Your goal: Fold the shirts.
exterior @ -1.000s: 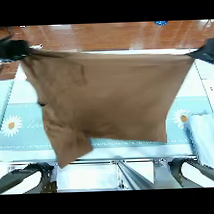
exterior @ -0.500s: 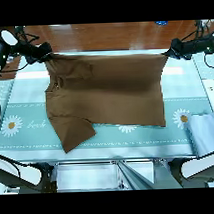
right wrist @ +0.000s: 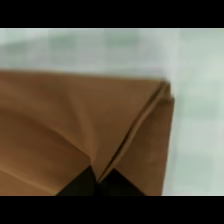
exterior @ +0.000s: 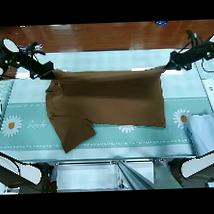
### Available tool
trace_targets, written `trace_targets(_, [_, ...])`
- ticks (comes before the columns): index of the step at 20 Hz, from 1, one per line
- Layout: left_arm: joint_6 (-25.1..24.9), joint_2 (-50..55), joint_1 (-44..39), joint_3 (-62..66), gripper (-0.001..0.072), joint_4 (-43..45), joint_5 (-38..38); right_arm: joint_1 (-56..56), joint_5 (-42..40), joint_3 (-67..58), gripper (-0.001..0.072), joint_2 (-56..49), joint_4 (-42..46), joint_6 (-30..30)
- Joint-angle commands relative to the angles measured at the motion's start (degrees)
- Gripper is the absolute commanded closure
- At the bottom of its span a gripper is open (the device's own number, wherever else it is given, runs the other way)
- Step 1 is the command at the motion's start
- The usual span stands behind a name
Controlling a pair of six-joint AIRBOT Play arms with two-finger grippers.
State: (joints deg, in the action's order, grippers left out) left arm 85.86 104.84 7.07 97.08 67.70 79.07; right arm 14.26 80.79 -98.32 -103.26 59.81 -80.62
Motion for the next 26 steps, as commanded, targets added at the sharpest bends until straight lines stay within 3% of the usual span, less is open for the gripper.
trace_targets(1, [-1.44,0.26,0.39,-3.10,0.0688,-0.07,2.91,-0.24,1.11,5.05,0.0689,-0.02,1.99,0.13])
trace_targets(4, [-0.70,0.39,-0.37,-3.43,0.0664,-0.22,2.29,-0.87,-3.02,7.28,0.0681,-0.04,1.73,0.04])
trace_targets(5, [-0.09,0.48,-0.63,-3.43,0.0485,-0.22,3.04,-0.94,-3.30,7.34,0.0509,-0.13,1.92,-1.44])
trace_targets(6, [-0.09,0.42,-0.66,-3.37,0.0198,-0.04,4.13,-0.87,-2.62,7.32,0.0293,-0.02,1.53,-2.03])
trace_targets(11, [0.79,-3.72,5.57,-2.93,0.0197,0.35,12.26,5.90,5.90,7.34,0.0303,6.99,3.50,-2.05])
trace_targets(15, [0.22,-17.29,12.72,-17.51,0.0197,0.37,7.74,12.98,2.56,17.73,0.0303,19.91,5.27,-1.36])
trace_targets(18, [-6.21,-29.29,20.48,-37.18,0.0198,-4.28,0.09,16.79,-6.08,35.21,0.0303,31.34,2.54,3.15])
trace_targets(22, [-15.52,-39.58,34.64,-57.37,0.0198,-21.14,-2.56,19.87,-9.62,52.04,0.0303,42.47,-7.28,8.81])
trace_targets(26, [-16.24,-41.16,37.79,-63.41,0.0198,-17.29,-3.41,19.91,-9.62,57.11,0.0303,47.58,-11.43,10.40])
